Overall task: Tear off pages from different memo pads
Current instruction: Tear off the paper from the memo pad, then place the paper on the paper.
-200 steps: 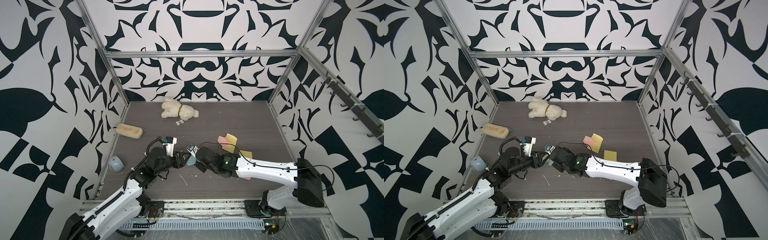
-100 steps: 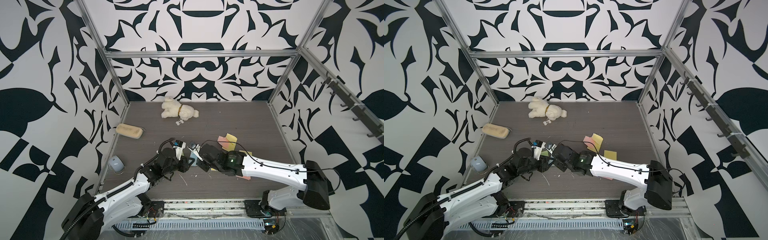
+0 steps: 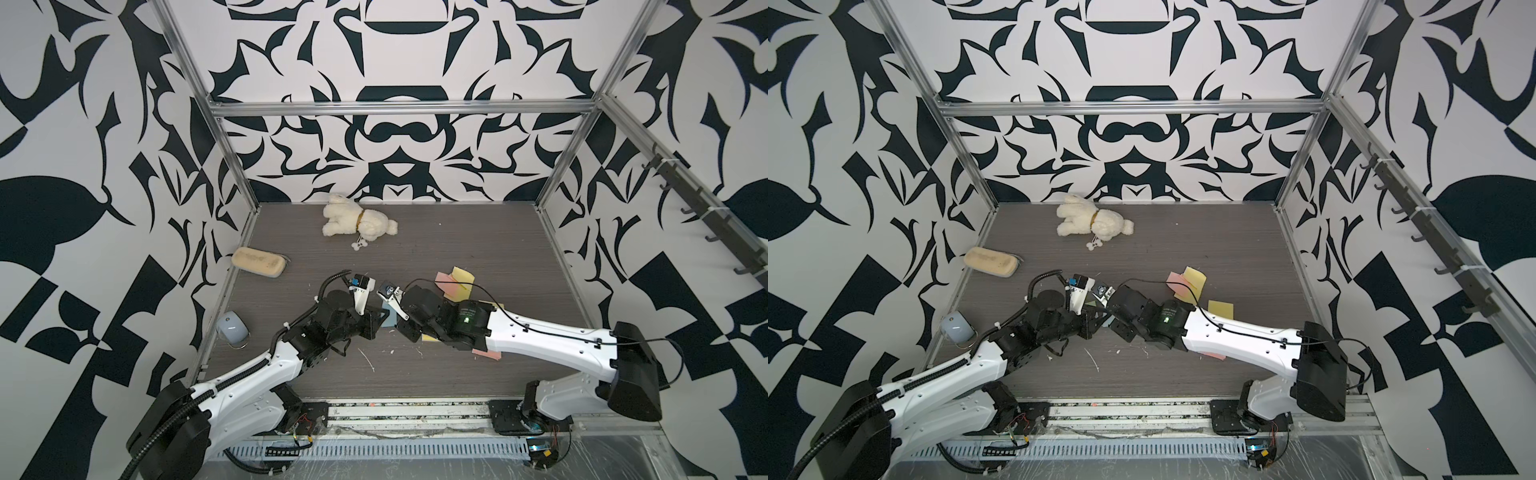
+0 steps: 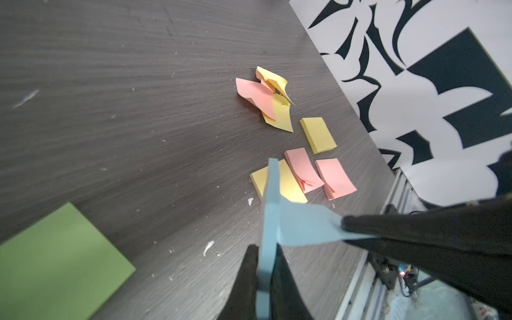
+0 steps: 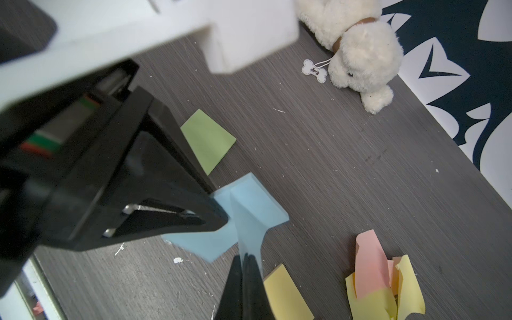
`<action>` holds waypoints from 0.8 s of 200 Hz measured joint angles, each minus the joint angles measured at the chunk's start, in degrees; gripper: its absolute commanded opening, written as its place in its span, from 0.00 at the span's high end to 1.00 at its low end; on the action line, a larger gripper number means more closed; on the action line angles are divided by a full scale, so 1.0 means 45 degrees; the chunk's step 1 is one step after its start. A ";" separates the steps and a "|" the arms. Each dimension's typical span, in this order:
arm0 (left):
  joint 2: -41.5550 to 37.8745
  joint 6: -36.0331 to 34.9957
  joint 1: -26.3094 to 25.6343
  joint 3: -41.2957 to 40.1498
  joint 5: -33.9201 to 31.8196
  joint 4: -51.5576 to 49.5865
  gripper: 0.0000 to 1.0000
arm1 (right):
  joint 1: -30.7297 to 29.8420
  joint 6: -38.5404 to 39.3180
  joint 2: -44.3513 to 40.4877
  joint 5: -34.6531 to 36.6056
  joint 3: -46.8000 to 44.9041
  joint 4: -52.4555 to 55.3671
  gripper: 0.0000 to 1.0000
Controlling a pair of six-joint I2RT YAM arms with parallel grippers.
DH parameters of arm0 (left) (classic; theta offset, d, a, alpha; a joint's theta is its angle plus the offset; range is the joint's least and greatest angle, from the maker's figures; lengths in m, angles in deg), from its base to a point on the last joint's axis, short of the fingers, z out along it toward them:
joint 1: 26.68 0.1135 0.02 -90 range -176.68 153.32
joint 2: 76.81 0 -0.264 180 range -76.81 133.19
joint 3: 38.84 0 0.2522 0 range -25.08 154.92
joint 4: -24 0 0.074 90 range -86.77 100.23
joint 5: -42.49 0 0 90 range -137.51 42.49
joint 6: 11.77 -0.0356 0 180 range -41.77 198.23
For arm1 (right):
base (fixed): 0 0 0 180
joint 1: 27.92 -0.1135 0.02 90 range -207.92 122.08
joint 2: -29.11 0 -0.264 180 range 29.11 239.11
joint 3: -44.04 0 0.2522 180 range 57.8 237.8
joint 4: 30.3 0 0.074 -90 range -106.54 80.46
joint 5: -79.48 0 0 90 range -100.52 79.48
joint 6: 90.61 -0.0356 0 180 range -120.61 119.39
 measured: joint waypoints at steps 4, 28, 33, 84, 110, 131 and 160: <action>0.0053 0.0126 0.0000 0.0005 0.0010 0.0044 1.00 | 0.0049 -0.0005 -0.0010 0.0005 0.0000 0.0005 1.00; 0.0282 0.0126 -0.0015 0.0005 0.0073 0.0180 1.00 | 0.0709 -0.0053 -0.0253 -0.0087 -0.0019 0.0005 1.00; 0.0330 0.0151 -0.0019 0.0005 0.0097 0.0253 1.00 | 0.0962 -0.0068 -0.0355 -0.0165 -0.0053 0.0005 1.00; 0.1413 0.0627 -0.0010 0.0005 0.0316 0.0495 1.00 | 0.4541 -0.0311 -0.1156 -0.0034 -0.0398 0.0199 1.00; 0.2720 0.1171 -0.0010 0.0248 0.0738 0.0500 1.00 | 0.6513 -0.0627 -0.0612 0.0826 -0.0398 0.0384 1.00; 0.4177 0.1569 -0.0010 0.0986 0.1156 0.0593 1.00 | 0.7694 -0.0806 0.0471 0.1496 -0.0398 0.0510 1.00; 0.5591 0.1894 -0.0010 0.2118 0.1540 0.0651 1.00 | 0.8403 -0.0976 0.2249 0.1666 -0.0398 0.0554 0.98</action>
